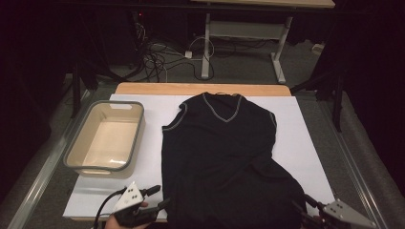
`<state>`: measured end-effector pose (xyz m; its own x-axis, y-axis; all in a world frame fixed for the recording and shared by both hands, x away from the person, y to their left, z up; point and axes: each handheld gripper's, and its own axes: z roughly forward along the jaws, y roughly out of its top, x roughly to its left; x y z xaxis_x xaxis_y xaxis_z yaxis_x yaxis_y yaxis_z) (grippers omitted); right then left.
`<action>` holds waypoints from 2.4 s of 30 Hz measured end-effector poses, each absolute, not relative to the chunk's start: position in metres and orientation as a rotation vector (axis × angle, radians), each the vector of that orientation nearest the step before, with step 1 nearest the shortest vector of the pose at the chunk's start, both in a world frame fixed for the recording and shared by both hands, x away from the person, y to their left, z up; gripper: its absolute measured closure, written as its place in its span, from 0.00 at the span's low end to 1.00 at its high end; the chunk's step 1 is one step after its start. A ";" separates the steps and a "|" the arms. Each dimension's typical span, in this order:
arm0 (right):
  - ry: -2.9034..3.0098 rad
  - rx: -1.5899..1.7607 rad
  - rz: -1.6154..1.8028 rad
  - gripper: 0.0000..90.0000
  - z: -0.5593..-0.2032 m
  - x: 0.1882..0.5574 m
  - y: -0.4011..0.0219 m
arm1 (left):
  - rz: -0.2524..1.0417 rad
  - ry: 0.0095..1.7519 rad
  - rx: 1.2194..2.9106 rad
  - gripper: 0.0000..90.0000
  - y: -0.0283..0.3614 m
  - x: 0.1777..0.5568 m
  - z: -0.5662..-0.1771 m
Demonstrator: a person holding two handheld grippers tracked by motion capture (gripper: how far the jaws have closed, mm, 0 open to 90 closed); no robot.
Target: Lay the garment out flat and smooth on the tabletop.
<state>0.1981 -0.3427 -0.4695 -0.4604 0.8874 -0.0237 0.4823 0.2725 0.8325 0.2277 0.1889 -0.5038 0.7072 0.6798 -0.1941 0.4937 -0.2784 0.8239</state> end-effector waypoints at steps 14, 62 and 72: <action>1.993 1.321 1.094 0.46 -0.473 0.248 -0.347 | 0.302 0.947 2.125 0.93 0.172 0.245 -0.506; 1.908 1.392 1.018 0.66 -0.470 0.185 -0.394 | 0.266 0.953 2.141 0.58 0.181 0.250 -0.506; 1.923 1.315 1.086 0.42 -0.464 0.217 -0.371 | 0.302 0.864 2.131 0.95 0.195 0.227 -0.503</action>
